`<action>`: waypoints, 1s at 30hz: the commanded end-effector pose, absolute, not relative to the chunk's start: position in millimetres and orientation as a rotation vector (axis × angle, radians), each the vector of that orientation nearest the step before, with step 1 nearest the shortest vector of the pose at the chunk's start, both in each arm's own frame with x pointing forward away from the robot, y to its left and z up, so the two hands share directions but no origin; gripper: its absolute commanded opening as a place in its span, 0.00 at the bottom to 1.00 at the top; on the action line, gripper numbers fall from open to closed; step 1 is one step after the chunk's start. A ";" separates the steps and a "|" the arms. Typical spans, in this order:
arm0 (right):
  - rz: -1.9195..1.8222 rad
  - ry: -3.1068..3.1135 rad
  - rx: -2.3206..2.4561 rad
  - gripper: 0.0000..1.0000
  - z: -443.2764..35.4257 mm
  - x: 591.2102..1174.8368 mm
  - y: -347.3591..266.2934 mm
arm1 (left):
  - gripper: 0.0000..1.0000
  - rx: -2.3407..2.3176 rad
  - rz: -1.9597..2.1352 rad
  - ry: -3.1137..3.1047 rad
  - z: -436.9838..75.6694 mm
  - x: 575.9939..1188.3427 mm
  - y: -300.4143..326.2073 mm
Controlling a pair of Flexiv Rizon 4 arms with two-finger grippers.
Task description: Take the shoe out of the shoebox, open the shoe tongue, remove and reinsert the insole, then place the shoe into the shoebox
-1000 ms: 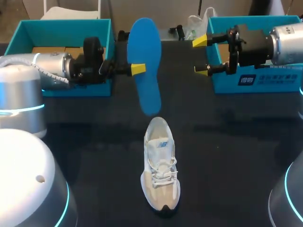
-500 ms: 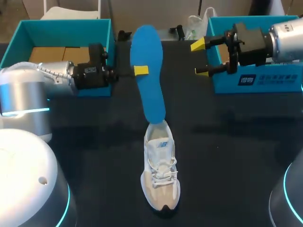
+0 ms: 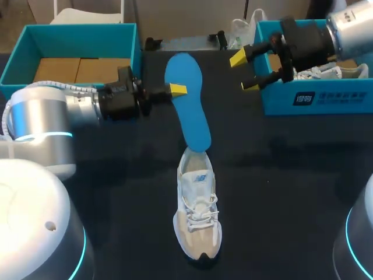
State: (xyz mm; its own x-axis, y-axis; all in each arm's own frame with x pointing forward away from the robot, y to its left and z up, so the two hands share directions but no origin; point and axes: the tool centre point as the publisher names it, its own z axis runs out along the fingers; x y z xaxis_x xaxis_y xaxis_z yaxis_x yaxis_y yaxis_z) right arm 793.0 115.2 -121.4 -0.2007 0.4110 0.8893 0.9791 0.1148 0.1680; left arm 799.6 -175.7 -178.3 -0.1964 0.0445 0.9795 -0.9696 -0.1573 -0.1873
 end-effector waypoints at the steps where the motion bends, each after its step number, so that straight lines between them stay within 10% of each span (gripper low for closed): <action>1: -0.923 -1.816 -1.454 1.00 -109.3 794.9 117.5 | 0.00 1.275 1.400 -1.141 -183.3 798.5 -181.2; 30: -0.281 -2.274 -1.951 1.00 -71.6 778.6 163.2 | 0.00 1.301 1.414 -1.221 -194.8 801.9 -189.9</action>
